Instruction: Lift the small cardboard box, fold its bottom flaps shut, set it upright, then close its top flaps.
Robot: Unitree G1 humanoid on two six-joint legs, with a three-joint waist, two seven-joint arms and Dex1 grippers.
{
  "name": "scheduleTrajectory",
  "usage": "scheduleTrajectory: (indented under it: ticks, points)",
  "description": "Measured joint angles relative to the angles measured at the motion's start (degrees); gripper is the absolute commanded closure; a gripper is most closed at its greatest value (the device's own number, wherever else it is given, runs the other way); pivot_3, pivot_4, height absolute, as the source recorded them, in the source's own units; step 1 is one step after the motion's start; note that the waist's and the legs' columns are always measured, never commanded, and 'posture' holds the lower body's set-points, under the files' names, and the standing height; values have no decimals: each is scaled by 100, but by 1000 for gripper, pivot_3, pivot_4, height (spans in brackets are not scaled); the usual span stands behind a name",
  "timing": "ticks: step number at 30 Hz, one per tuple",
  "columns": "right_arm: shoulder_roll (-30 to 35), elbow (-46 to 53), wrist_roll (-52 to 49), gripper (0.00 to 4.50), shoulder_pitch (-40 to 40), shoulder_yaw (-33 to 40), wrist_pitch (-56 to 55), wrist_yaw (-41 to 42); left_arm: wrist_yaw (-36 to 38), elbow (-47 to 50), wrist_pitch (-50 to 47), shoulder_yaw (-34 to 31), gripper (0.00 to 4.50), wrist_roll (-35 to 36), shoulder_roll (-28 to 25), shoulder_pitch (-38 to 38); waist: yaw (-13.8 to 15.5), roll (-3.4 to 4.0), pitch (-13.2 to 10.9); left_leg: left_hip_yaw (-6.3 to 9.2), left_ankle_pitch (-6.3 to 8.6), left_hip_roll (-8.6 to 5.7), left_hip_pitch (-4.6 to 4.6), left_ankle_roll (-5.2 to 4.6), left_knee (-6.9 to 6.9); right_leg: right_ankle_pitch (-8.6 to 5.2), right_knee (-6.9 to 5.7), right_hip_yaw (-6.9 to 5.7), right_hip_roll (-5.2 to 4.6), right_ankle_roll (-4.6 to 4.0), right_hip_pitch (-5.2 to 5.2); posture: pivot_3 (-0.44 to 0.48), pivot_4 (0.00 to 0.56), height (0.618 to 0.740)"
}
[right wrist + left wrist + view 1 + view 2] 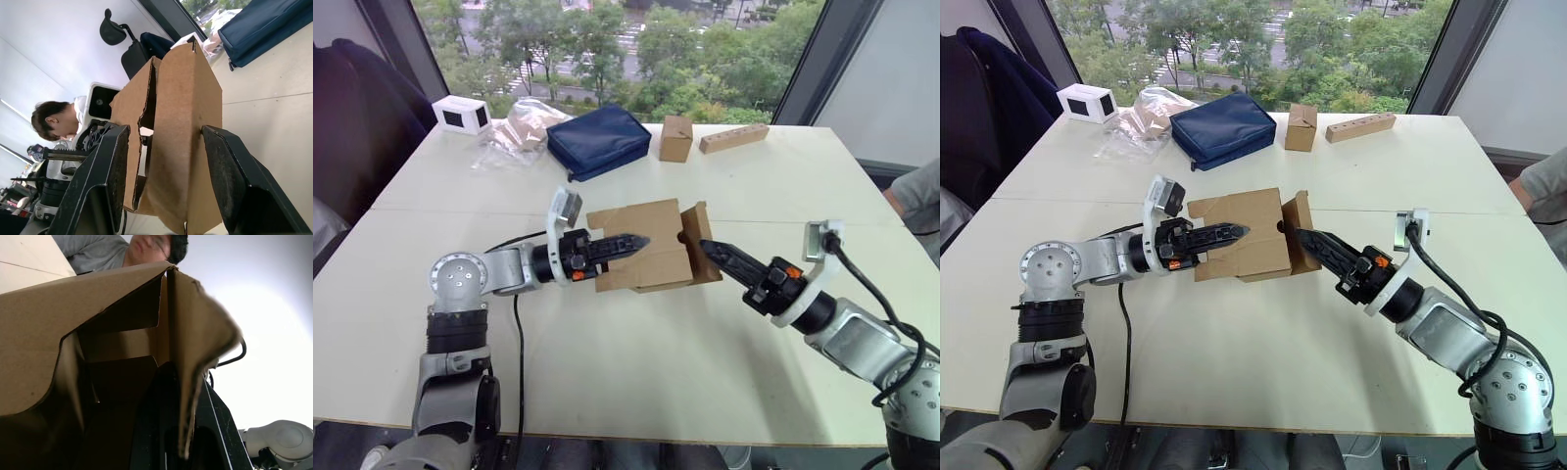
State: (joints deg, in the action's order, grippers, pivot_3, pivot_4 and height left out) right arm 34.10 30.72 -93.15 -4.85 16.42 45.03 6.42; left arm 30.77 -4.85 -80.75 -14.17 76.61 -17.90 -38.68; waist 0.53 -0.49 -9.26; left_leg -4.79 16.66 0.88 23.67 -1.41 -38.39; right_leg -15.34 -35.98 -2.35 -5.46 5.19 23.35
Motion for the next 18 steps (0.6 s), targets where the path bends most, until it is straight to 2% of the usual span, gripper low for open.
scheduleTrajectory:
  ticks: [12,16,18]
  points:
    - [4,-80,69,2066,-86,-41,-40,-37,37,0,10,2,4500,-2,-4,-1,3,-1,0,-1,-5,-2,0,6,9,1,0,-1,4,1,4,0,150,740]
    - [3,-80,76,3148,-87,-42,-40,-37,36,0,10,2,4500,-2,-4,0,7,-1,0,-1,-5,-2,0,6,9,1,0,-1,5,2,3,0,150,740]
    - [4,-80,93,3148,-90,-42,-40,-50,35,0,10,3,4500,-2,-3,0,6,-1,0,-1,-5,-3,0,6,9,1,-1,-2,6,2,3,0,150,740]
